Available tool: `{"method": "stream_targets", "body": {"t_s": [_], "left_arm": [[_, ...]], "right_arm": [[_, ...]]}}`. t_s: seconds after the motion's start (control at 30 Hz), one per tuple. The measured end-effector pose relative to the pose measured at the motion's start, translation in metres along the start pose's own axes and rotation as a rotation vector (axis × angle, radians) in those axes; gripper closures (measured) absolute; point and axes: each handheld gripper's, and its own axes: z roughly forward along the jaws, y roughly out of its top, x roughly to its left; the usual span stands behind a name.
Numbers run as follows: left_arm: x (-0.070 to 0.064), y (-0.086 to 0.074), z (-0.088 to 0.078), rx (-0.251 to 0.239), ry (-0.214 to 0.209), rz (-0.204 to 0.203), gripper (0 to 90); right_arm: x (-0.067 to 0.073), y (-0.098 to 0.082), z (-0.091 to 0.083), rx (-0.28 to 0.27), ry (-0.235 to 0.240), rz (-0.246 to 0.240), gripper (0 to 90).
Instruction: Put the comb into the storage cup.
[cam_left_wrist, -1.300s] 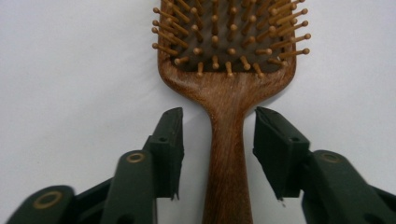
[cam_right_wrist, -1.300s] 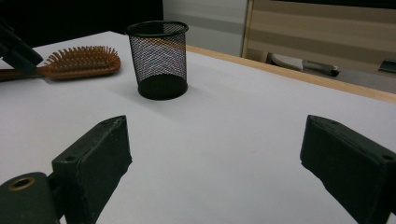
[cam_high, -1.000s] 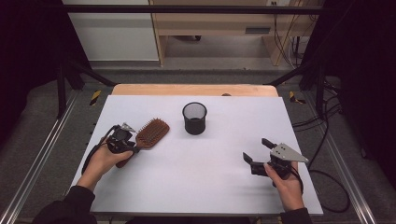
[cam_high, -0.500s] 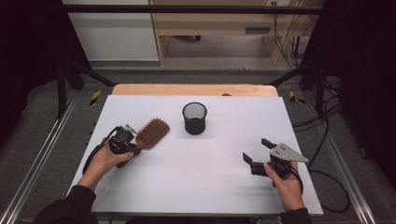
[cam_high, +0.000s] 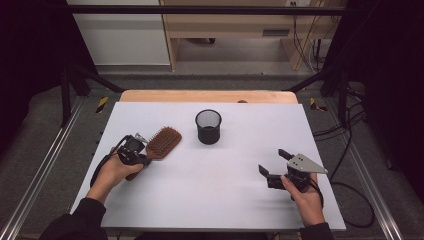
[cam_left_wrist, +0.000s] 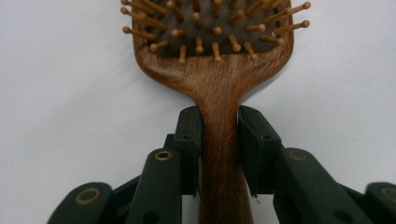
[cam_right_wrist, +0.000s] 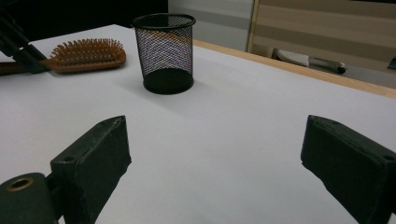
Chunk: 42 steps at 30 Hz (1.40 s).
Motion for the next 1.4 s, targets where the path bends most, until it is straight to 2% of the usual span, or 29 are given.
{"method": "stream_targets", "body": {"t_s": [0.17, 0.27, 0.37, 0.43, 0.6, 0.83, 1.17, 1.23, 1.3, 1.4], "left_arm": [[0.000, 0.003, 0.000, 0.020, -0.005, 0.010, 72.7], [0.001, 0.002, 0.000, 0.012, -0.012, 0.004, 72.7], [0.000, 0.001, 0.000, 0.000, -0.001, 0.011, 72.8], [-0.003, 0.000, -0.001, -0.003, 0.013, 0.027, 72.8], [-0.007, -0.003, -0.004, 0.000, 0.015, 0.048, 72.8], [-0.010, -0.012, -0.008, -0.022, 0.027, 0.062, 72.8], [-0.016, -0.017, -0.024, -0.114, 0.003, 0.056, 72.8], [-0.019, -0.018, -0.028, -0.143, -0.001, 0.058, 72.8], [-0.025, -0.018, -0.031, -0.180, -0.021, 0.058, 72.8], [-0.032, -0.018, -0.034, -0.202, -0.028, 0.067, 72.8]], "right_arm": [[0.000, 0.000, 0.000, 0.003, 0.003, -0.001, 8.1], [0.001, 0.000, 0.000, 0.004, 0.005, -0.001, 8.1], [0.000, 0.000, 0.000, 0.001, 0.007, 0.001, 8.1], [0.000, 0.000, 0.000, 0.002, 0.006, 0.003, 8.1], [0.000, 0.000, 0.000, 0.003, 0.007, -0.001, 8.1], [0.001, 0.000, 0.000, 0.004, 0.008, -0.006, 8.1], [0.002, 0.000, 0.001, 0.008, 0.012, -0.009, 8.1], [0.002, 0.000, 0.001, 0.008, 0.013, -0.009, 8.1], [0.003, 0.000, 0.001, 0.009, 0.016, -0.007, 8.0], [0.005, 0.001, 0.003, 0.015, 0.025, -0.011, 7.7]]}}
